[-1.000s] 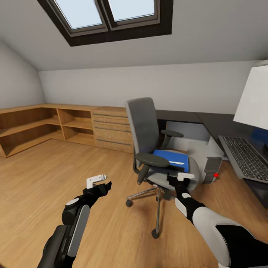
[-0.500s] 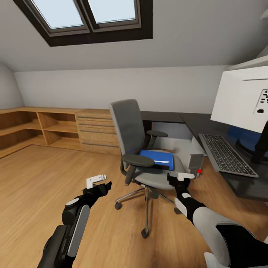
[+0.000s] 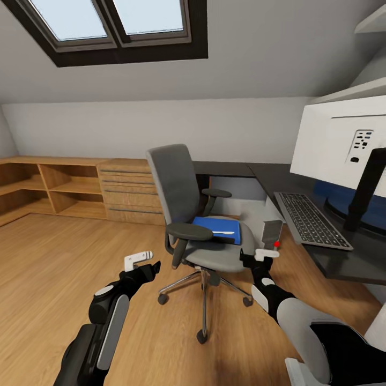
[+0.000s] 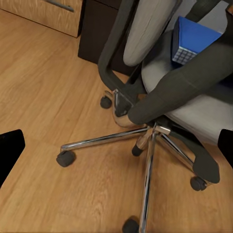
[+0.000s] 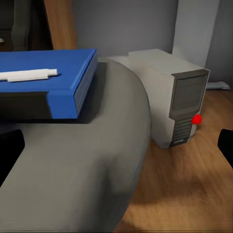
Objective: In the bedroom, organize the workspace by keeping the computer under the desk, ensuring the monitor is on the desk, placing the keyboard on the desk next to the monitor, placing the mouse on the desk next to the keyboard, moving the folder from the swivel chair onto the desk next to the mouse, stacking the notebook on top of the folder with the pen on top of the notebook, and positioning the swivel chair next to the desk.
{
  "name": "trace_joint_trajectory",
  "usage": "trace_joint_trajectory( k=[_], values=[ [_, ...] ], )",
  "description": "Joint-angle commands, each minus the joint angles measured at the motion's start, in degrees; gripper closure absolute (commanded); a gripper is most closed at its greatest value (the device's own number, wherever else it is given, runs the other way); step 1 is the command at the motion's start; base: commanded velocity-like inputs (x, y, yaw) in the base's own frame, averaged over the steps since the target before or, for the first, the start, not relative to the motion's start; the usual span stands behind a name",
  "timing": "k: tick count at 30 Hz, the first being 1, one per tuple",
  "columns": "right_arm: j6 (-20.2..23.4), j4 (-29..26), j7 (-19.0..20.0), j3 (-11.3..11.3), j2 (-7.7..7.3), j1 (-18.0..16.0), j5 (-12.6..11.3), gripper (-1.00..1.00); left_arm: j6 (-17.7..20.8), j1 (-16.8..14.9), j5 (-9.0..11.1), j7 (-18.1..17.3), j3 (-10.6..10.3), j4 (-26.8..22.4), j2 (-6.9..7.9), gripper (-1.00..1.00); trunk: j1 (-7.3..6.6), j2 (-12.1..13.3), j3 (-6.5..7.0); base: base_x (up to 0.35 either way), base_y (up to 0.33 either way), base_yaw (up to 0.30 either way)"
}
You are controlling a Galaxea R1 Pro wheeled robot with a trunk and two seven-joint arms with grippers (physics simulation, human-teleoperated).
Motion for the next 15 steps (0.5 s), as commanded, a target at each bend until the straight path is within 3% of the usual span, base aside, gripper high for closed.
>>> trace_joint_trajectory(
  k=[1, 3, 6, 8, 11, 15],
  values=[
    [0.1, 0.0, 0.0, -0.2, 0.01, 0.0, -0.2, -1.0, 0.2, 0.0, 0.6, 0.5, 0.0, -0.2, 0.03, -1.0, -0.01, 0.0, -0.06, 0.0, 0.0, -0.002],
    [1.5, 0.0, 0.2, -0.6, 0.0, 0.0, -0.9, -1.0, 0.2, 0.0, 0.6, 0.5, 0.0, -0.4, 0.05, -1.0, -0.01, 0.0, -0.06, 0.0, 0.0, -0.001],
    [4.0, 0.0, 0.9, -2.8, -0.1, -0.1, -5.1, -1.0, 0.2, 0.0, 0.6, 0.5, 0.0, -0.5, 0.07, -1.0, -0.01, 0.0, -0.06, 0.0, 0.0, 0.0],
    [5.0, -0.1, 2.2, -4.4, -0.22, 0.0, -8.6, -1.0, 0.3, 0.0, 0.6, 0.5, 0.0, -0.5, 0.07, -1.0, -0.01, 0.0, -0.06, 0.0, 0.0, 0.0],
    [7.0, -0.1, 7.1, -6.0, -1.0, 0.0, -15.5, -1.0, 0.3, 0.0, 0.6, 0.5, 0.0, -0.5, 0.07, -1.0, -0.01, 0.0, -0.06, 0.0, 0.0, 0.0],
    [9.9, -0.2, 9.7, -6.4, -1.67, 0.0, -22.2, -1.0, 0.3, 0.0, 0.6, 0.4, 0.0, -0.5, 0.07, -1.0, -0.01, 0.0, -0.06, 0.0, 0.0, 0.0]
  ],
)
